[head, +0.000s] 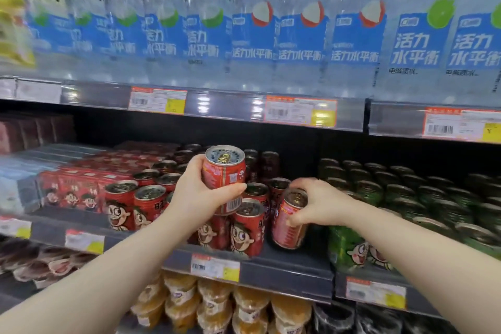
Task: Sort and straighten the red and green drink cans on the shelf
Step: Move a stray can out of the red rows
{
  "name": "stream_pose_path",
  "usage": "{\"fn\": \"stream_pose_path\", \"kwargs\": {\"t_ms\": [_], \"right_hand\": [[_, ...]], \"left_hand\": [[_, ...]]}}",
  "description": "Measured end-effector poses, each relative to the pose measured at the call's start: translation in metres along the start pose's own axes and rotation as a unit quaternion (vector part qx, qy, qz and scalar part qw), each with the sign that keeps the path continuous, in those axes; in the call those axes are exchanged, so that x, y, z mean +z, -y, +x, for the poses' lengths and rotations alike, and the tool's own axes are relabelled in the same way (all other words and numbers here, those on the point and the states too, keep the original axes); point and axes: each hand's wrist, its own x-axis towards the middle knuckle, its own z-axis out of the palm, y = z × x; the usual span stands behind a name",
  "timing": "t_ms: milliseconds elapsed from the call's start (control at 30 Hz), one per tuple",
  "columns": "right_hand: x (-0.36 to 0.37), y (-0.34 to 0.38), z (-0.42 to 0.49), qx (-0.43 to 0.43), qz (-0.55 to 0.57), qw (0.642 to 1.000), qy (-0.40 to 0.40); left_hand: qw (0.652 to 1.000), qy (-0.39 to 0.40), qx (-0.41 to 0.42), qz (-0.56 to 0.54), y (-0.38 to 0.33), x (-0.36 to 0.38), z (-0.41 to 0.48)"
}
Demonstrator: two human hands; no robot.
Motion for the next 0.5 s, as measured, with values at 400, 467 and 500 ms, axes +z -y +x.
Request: {"fn": "stream_pose_path", "kwargs": {"t_ms": [400,467,500], "right_hand": [[0.003,0.0,0.026,0.048,0.027,0.998,-0.032],[-0.005,-0.002,0.038,0.054,0.053,0.993,-0.087],[-0.007,0.0,0.043,0.054,0.089,0.99,-0.094]], "left_hand": [[0.995,0.096,-0.01,0.012,0.039,-0.002,0.043],[0.995,0.098,-0.011,0.01,0.038,0.002,0.048],[0.995,0.1,-0.009,0.012,0.038,0.004,0.051]]}}
